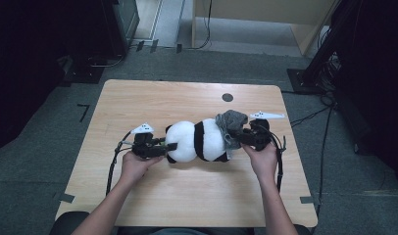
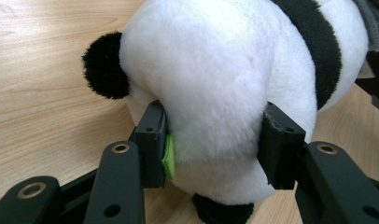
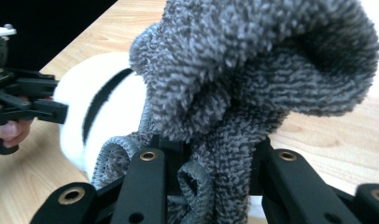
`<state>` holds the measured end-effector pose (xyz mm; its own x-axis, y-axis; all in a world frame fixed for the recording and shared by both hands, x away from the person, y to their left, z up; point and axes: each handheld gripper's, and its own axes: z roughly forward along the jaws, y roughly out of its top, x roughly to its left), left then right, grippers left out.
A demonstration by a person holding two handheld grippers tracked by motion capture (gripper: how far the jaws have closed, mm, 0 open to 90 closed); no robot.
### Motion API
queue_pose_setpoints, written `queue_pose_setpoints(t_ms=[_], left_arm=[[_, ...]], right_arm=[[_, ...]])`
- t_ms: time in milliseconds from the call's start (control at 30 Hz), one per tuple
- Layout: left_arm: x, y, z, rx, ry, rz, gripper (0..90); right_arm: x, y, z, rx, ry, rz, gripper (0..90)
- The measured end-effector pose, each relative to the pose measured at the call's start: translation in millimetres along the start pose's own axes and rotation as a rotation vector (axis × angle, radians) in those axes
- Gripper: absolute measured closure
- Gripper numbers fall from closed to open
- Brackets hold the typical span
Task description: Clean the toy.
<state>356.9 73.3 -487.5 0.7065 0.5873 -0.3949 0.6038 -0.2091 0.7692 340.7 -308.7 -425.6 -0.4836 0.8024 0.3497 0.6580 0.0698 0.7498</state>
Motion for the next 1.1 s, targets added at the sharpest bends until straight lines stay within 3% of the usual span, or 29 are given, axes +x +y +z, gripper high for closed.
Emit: queue_pose_setpoints(t_ms=[133,200,367,533,733,900,1100], left_arm=[[0.8,0.4,0.1,0.000,-0.003,-0.005,51.0],[1.6,0.9,0.3,0.003,-0.006,-0.008,51.0],[2.9,2.3,0.8,0.007,-0.009,-0.015,51.0],[2.2,2.7,0.9,0.010,-0.004,-0.018,50.8],[1.8,4.0,2.5,0.012,-0.005,-0.016,50.8],[0.3,3.2,4.4,0.014,-0.005,-0.004,50.7],[-1.3,1.6,2.5,0.024,0.002,0.004,50.2]], right_arm=[[-10.2,-8.9,2.0,0.015,-0.026,0.019,69.8],[-16.7,-14.5,4.5,0.047,-0.057,0.037,70.1],[-24.2,-27.6,15.8,0.112,-0.081,0.069,70.2],[-30.8,-37.4,27.7,0.163,-0.068,0.121,70.1],[-39.0,-43.8,27.2,0.226,-0.100,0.120,69.8],[-40.7,-37.4,6.9,0.165,-0.122,0.118,69.8],[-22.3,-21.8,-19.6,0.065,-0.112,0.064,69.7]])
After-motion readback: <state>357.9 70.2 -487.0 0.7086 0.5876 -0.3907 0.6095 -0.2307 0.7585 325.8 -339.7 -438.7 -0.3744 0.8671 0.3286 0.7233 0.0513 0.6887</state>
